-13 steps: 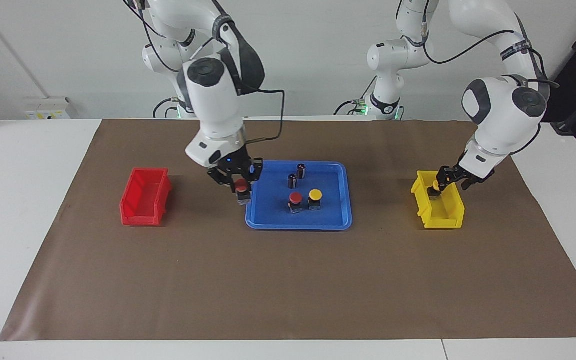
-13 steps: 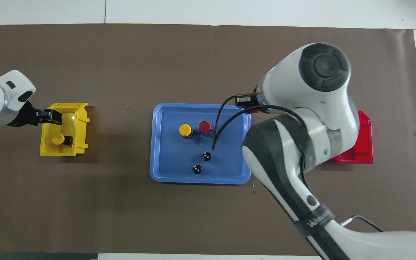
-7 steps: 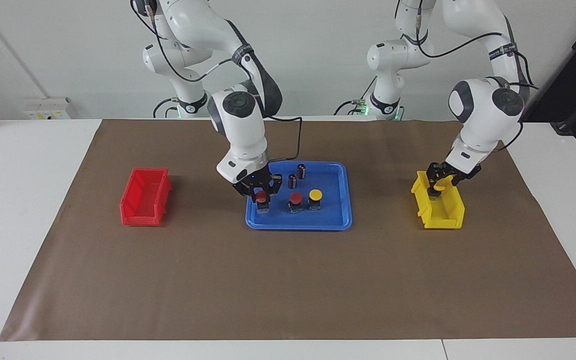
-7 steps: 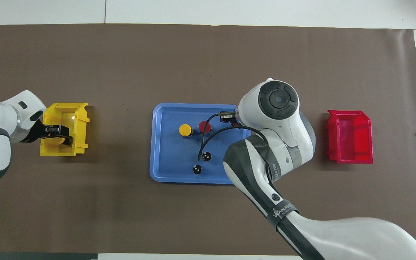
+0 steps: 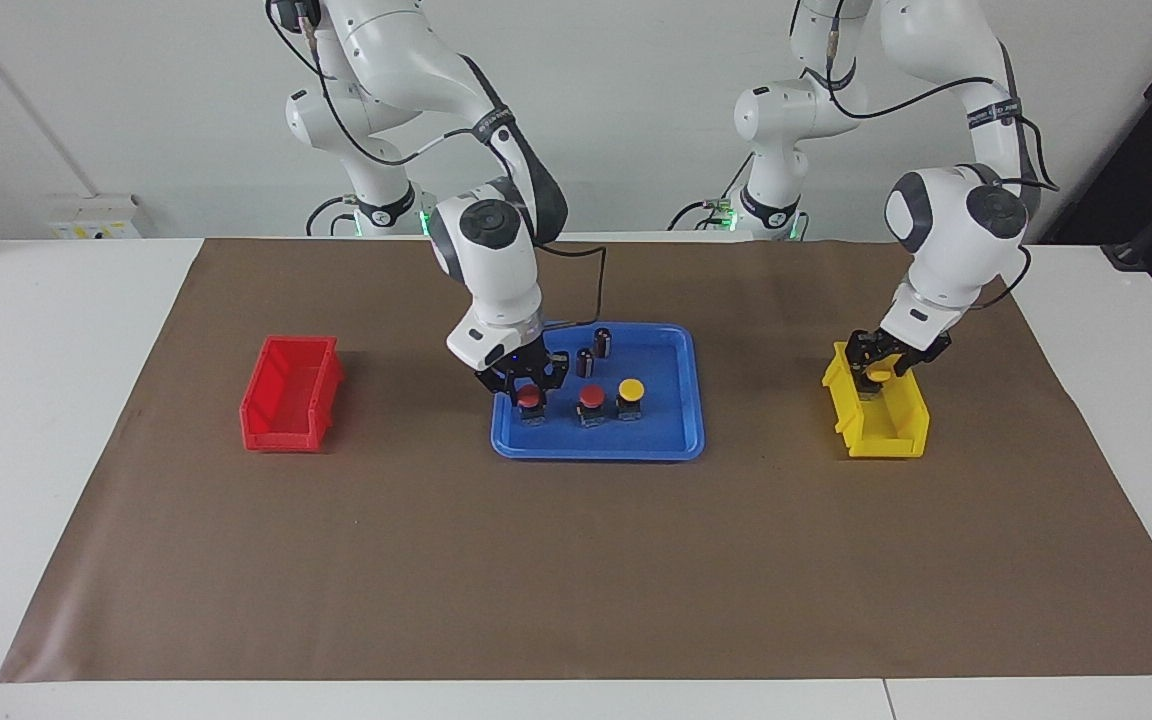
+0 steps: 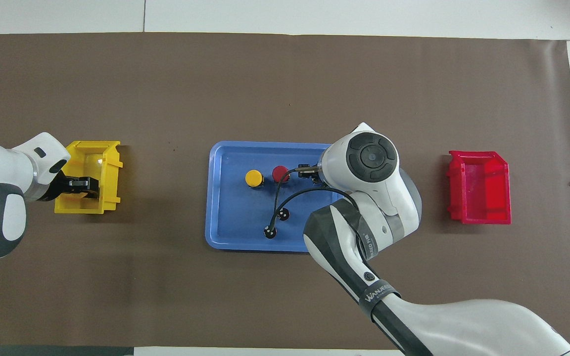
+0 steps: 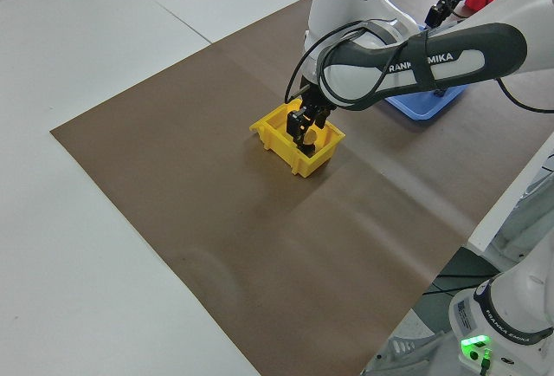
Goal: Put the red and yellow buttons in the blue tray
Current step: 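Carry the second red button into the blue tray with the right gripper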
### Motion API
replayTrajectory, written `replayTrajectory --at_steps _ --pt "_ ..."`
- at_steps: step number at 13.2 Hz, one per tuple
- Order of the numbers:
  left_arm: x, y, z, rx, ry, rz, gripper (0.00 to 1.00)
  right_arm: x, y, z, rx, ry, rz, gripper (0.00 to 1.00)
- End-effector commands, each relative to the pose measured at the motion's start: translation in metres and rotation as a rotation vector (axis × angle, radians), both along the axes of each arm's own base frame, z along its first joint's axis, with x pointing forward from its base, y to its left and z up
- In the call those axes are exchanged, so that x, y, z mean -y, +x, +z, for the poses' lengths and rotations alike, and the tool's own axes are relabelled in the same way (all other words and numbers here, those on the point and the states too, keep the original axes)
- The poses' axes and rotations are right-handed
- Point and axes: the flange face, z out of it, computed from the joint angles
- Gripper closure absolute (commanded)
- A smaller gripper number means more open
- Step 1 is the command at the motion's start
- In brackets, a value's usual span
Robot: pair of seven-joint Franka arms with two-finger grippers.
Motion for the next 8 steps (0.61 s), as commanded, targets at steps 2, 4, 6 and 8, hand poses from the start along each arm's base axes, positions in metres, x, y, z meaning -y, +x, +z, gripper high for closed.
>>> replayTrajectory --at_steps 2,4,6,8 --pt "-0.012 -0.008 0.001 0.017 0.012 0.011 0.68 0.046 0.046 0.085 0.004 -0.045 -0.076 0.0" --pt "-0.013 -0.003 0.005 0.02 0.011 0.014 0.92 0.087 0.054 0.134 0.0 -0.066 -0.13 0.0" --pt "-0.004 0.004 0.029 -0.003 0.013 0.021 0.95 0.127 0.046 0.181 -0.027 -0.078 -0.132 0.0" --pt "0.004 0.02 0.095 -0.06 0.011 0.041 0.95 0.174 0.026 0.226 -0.038 -0.081 -0.113 0.0"
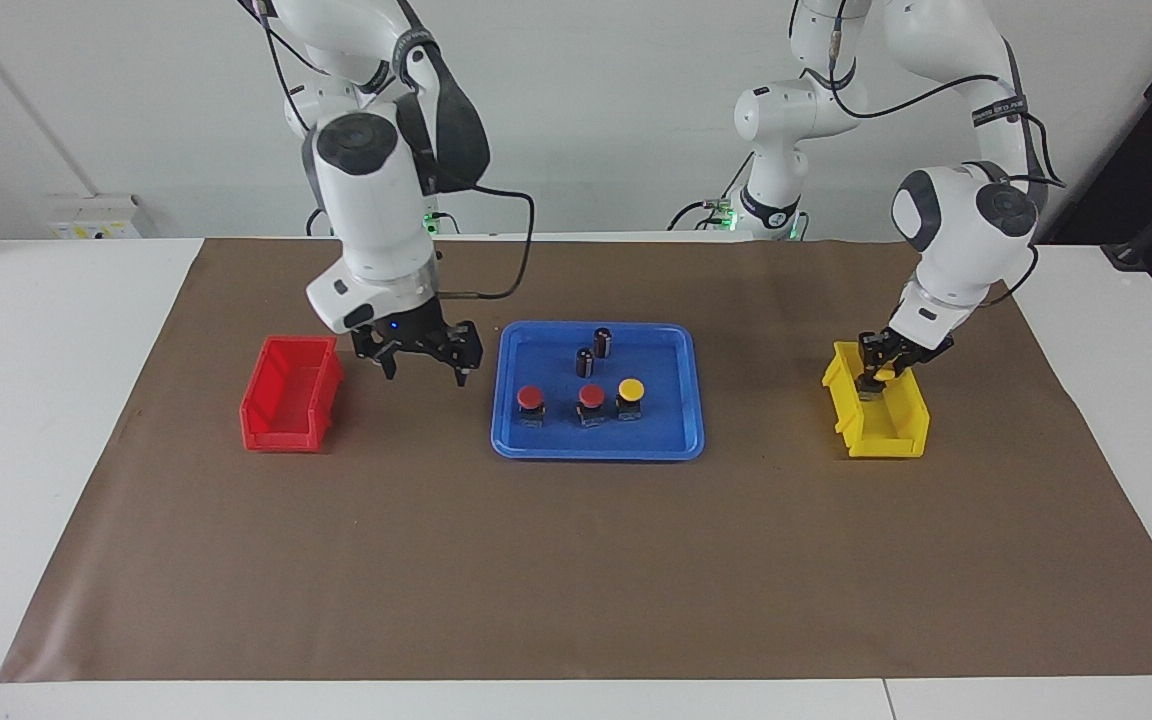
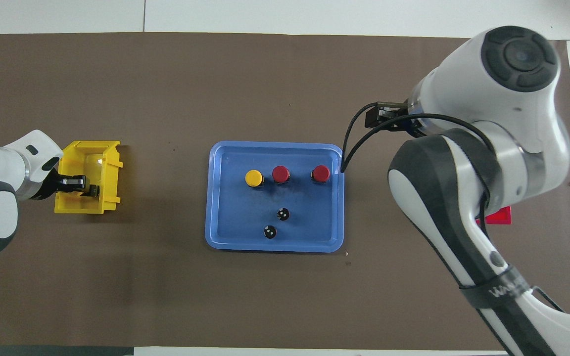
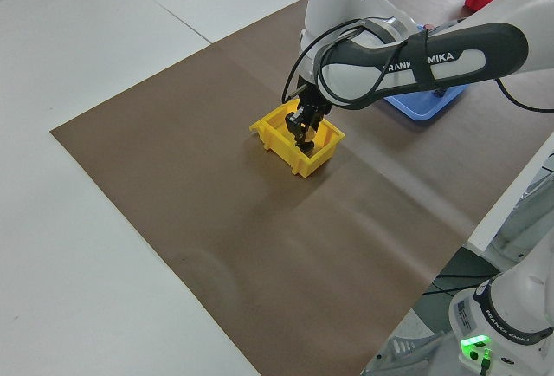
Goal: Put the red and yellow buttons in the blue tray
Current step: 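Carry the second red button into the blue tray with the right gripper, then withdraw the right gripper while the left gripper lifts the second yellow button, then lower the yellow button into the blue tray and open the left gripper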
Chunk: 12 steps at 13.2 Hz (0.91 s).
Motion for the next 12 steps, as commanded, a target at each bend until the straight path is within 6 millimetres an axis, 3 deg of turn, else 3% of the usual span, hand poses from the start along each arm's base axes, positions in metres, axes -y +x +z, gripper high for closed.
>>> replayTrajectory --at_steps 1,2,3,5,7,9,10,12 --pt "0.02 0.022 0.097 -0.031 -0.01 0.031 0.96 0.056 -0.028 0.051 -0.023 -0.001 0.033 0.0" --pt "0.045 0.032 0.108 -0.029 -0.027 0.064 0.96 0.081 -0.034 0.066 -0.033 -0.004 0.068 0.0" --pt "0.082 0.034 0.111 0.006 -0.031 0.126 0.97 0.104 -0.038 0.077 -0.053 -0.006 0.081 0.0" --pt "0.153 0.024 0.093 0.075 -0.05 0.236 0.97 0.146 -0.053 0.092 -0.091 -0.005 0.071 0.0" --pt "0.218 0.005 0.069 0.081 -0.063 0.301 0.97 0.194 -0.066 0.087 -0.124 0.003 0.094 0.0" --pt "0.277 -0.012 0.039 0.096 -0.089 0.327 0.97 0.196 -0.074 0.08 -0.136 0.006 0.101 0.0" --pt "0.295 -0.013 0.024 0.105 -0.104 0.341 0.97 0.195 -0.073 0.08 -0.13 0.005 0.107 0.0" --pt "0.313 -0.019 0.011 0.097 -0.105 0.333 0.97 0.2 -0.066 0.083 -0.091 -0.012 0.107 0.0"
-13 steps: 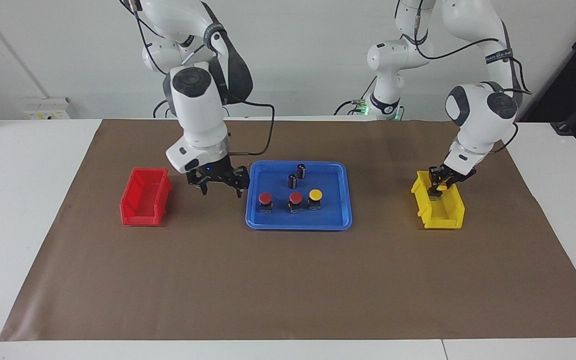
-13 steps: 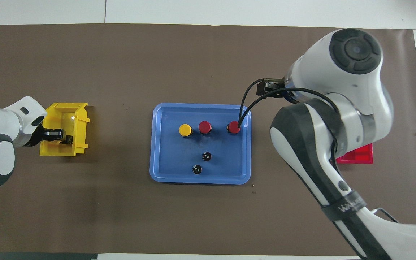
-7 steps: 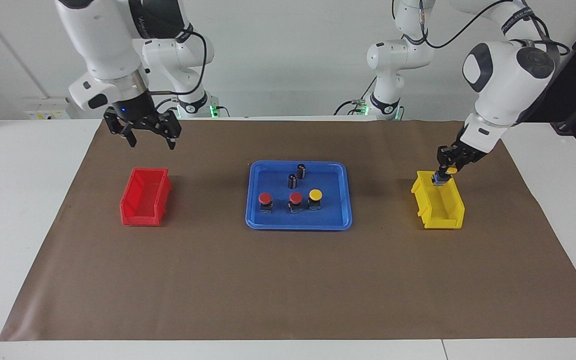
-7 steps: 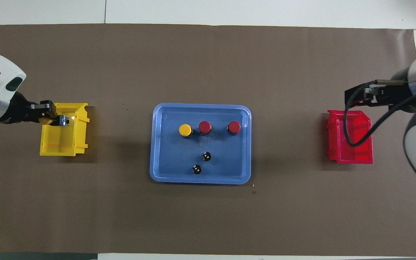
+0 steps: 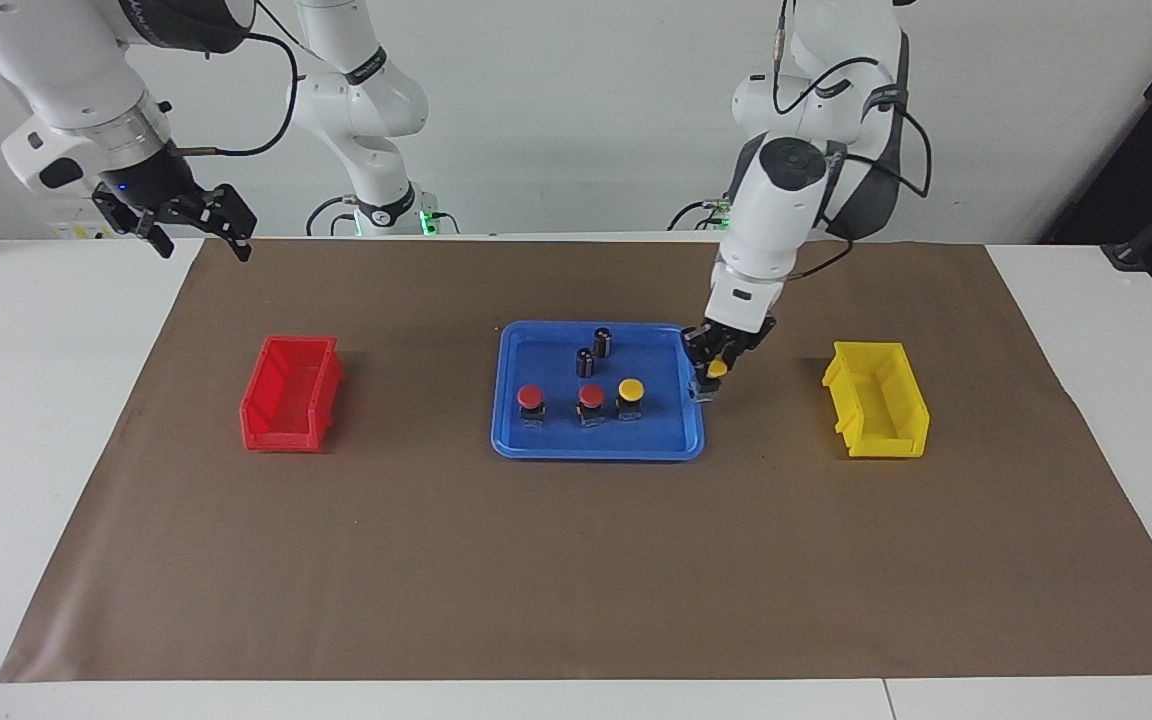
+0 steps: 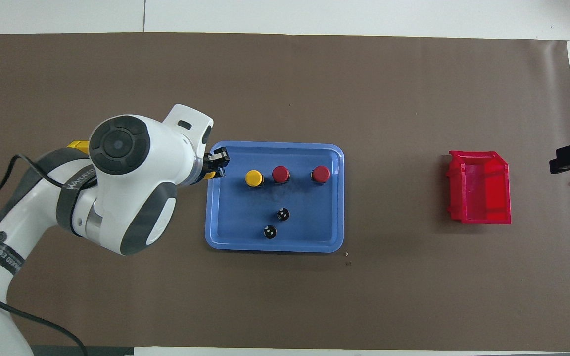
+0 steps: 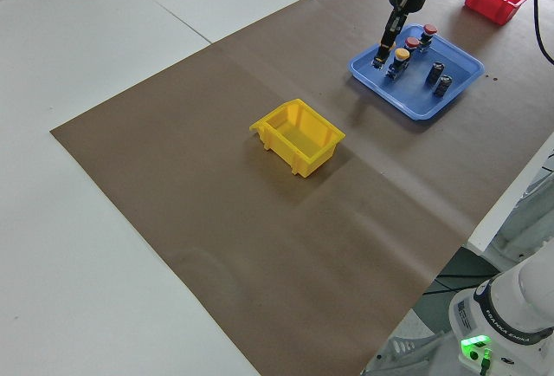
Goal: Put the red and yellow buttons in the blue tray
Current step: 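Lower the yellow button into the blue tray and open the left gripper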
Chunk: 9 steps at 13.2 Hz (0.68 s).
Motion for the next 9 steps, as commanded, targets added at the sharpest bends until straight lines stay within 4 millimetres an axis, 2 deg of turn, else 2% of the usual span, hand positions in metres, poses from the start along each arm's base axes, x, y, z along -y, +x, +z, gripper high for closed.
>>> replayTrajectory --at_steps 1,2,4,7,9 --pt "0.013 -0.002 -0.015 0.0 -0.016 0.033 0.97 0.004 -0.003 0.002 0.026 -0.008 0.016 0.0" --pt "0.018 -0.003 -0.023 -0.006 -0.013 0.034 0.97 0.01 -0.004 0.003 0.023 -0.008 0.005 0.0" --pt "0.018 -0.005 -0.025 -0.015 0.001 0.024 0.97 0.013 -0.005 0.002 0.017 -0.009 -0.001 0.0" --pt "0.01 -0.012 -0.041 -0.03 0.022 0.017 0.97 0.01 -0.003 0.001 0.016 -0.006 0.005 0.0" --pt "0.006 -0.01 -0.044 -0.032 0.026 0.015 0.97 0.007 -0.002 0.001 0.021 -0.002 0.01 0.0"
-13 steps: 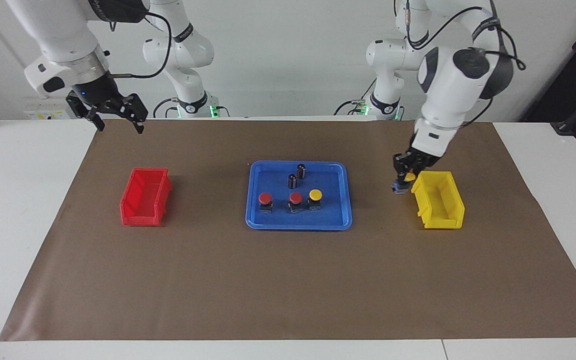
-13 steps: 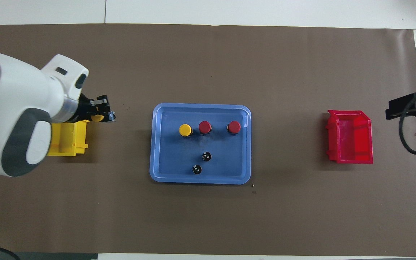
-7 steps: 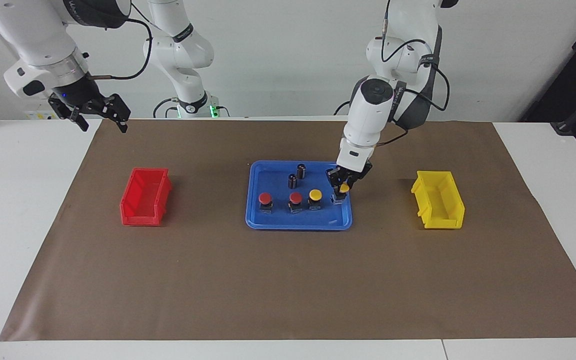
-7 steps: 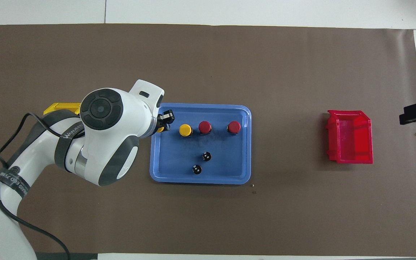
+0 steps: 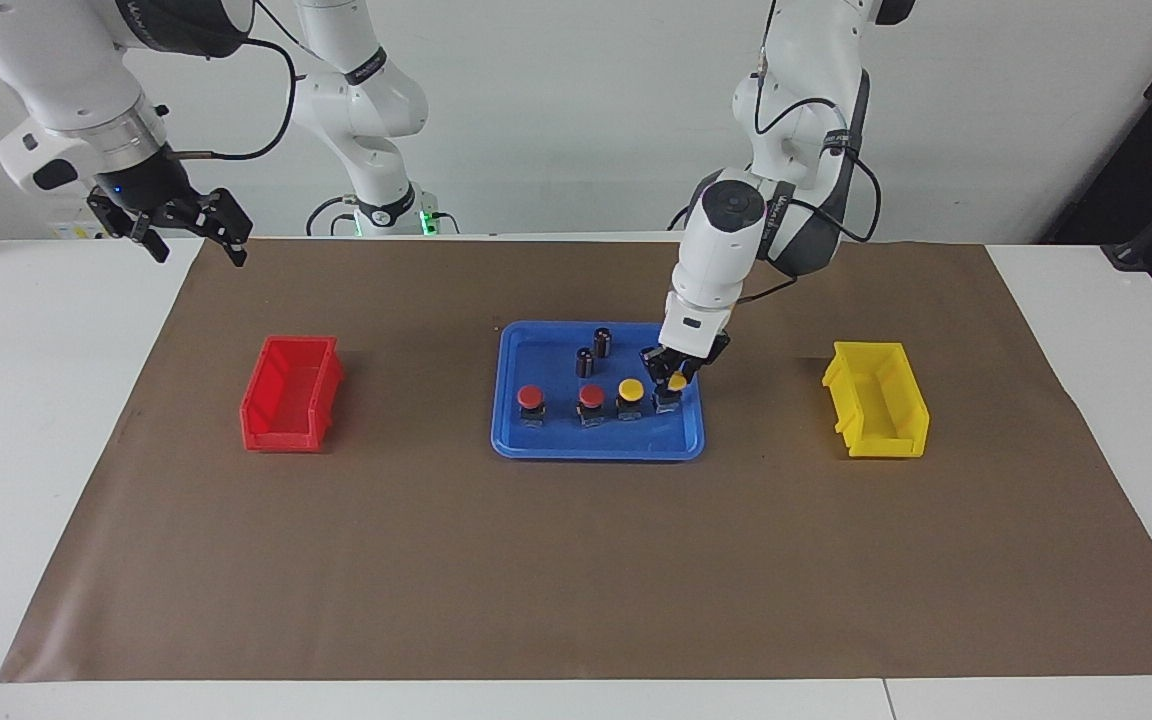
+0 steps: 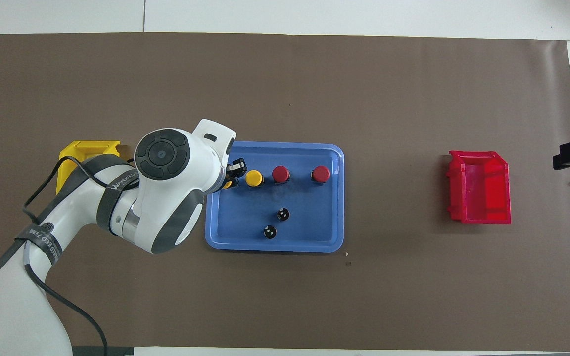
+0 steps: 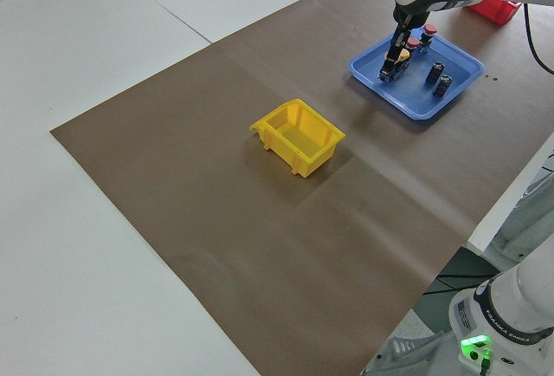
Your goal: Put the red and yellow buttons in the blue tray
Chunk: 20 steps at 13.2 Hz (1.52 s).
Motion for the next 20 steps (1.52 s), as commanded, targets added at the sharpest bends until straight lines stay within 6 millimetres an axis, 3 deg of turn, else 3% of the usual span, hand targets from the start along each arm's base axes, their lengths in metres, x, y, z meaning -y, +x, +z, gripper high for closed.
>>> replayTrajectory --at_steps 1,2,3,4,8,9,14,19,20 --pt "-0.008 -0.003 -0.007 0.008 0.01 -0.007 0.96 0.001 -0.003 0.001 0.015 0.005 0.019 0.0" --pt "-0.01 -0.005 -0.01 0.004 0.018 -0.015 0.84 0.003 -0.003 0.0 0.014 0.007 0.015 0.0" --pt "-0.013 -0.003 -0.01 0.007 0.017 -0.008 0.53 0.002 -0.003 0.0 0.011 0.006 0.017 0.0" --pt "-0.013 0.0 -0.008 0.011 0.014 -0.005 0.32 0.002 -0.003 0.0 0.011 0.007 0.017 0.0" --pt "-0.012 0.01 0.008 0.038 -0.003 0.003 0.11 0.002 -0.004 0.001 0.008 0.006 0.017 0.0" --pt "-0.013 0.012 0.016 0.036 0.006 -0.001 0.0 0.003 -0.004 0.0 0.006 0.006 0.015 0.0" --pt "-0.058 0.041 0.116 -0.076 0.095 -0.148 0.0 0.002 -0.005 0.001 0.006 0.005 0.017 0.0" --pt "-0.171 0.058 0.22 -0.069 0.082 -0.2 0.0 0.003 -0.005 0.001 0.003 0.005 0.012 0.0" --pt "-0.2 0.061 0.235 -0.09 0.078 -0.235 0.0 0.003 -0.006 0.001 0.0 0.006 0.012 0.0"
